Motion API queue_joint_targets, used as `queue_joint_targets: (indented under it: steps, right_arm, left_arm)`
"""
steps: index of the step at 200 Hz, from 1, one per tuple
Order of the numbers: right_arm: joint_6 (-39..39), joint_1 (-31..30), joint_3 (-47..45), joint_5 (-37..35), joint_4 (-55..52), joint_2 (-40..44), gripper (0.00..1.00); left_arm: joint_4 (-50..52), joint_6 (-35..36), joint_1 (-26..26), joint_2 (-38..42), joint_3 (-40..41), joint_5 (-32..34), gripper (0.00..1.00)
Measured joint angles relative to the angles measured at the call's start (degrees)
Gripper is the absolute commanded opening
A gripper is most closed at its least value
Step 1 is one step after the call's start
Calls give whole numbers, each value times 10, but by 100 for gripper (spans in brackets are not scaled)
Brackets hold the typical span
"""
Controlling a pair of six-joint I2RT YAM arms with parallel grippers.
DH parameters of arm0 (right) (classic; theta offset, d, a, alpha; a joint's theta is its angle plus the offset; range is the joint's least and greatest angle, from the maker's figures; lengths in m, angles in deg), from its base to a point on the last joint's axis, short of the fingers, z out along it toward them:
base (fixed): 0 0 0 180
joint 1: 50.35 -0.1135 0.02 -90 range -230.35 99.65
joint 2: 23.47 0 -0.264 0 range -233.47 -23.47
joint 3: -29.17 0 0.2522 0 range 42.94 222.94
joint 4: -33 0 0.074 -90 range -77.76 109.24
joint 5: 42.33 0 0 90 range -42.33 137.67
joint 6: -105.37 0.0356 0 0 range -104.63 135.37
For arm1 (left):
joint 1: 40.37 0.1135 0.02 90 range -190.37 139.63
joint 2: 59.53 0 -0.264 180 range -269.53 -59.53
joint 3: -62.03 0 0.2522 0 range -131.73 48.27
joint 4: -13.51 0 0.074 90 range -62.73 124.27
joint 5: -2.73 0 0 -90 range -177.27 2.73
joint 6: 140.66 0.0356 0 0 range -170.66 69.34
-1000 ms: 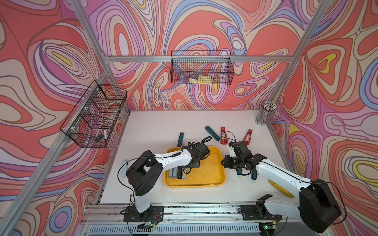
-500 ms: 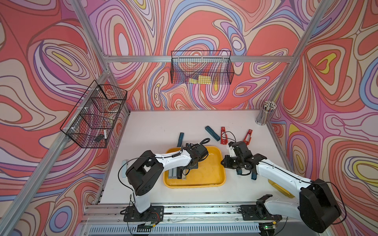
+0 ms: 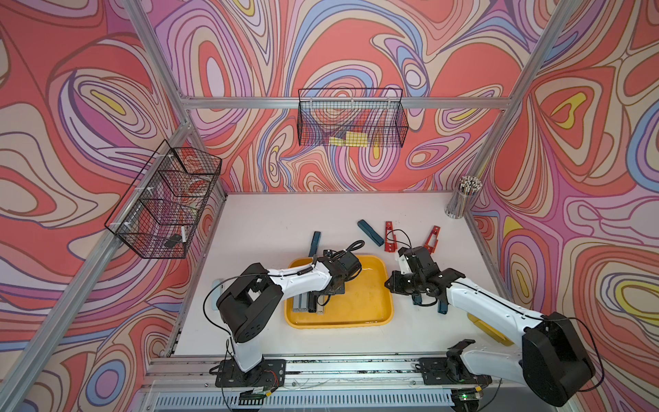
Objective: Put the pruning pliers into the storage box
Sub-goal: Place the pruning pliers in the storage box, then pick up the pruning pliers from the center of the board.
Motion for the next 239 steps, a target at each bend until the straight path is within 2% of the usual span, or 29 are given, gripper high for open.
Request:
queue_joint_targets:
  steps: [58, 102, 137, 177, 239]
  right_arm:
    - [0, 0, 0, 0, 0, 0, 12]
    - [0, 0, 0, 0, 1, 0, 12]
    - [0, 0, -3, 0, 4, 0, 12]
    - [0, 0, -5, 0, 9, 0, 12]
    - [6, 0, -16, 7, 33, -1, 11]
  left_arm:
    - [-3, 28, 0, 29, -18, -16, 24]
    - [26, 76, 1, 52, -101, 10, 42]
    - [40, 110, 21, 51, -167, 27, 43]
    - [49, 151, 69, 26, -213, 31, 43]
    - [43, 253, 140, -42, -266, -9, 46]
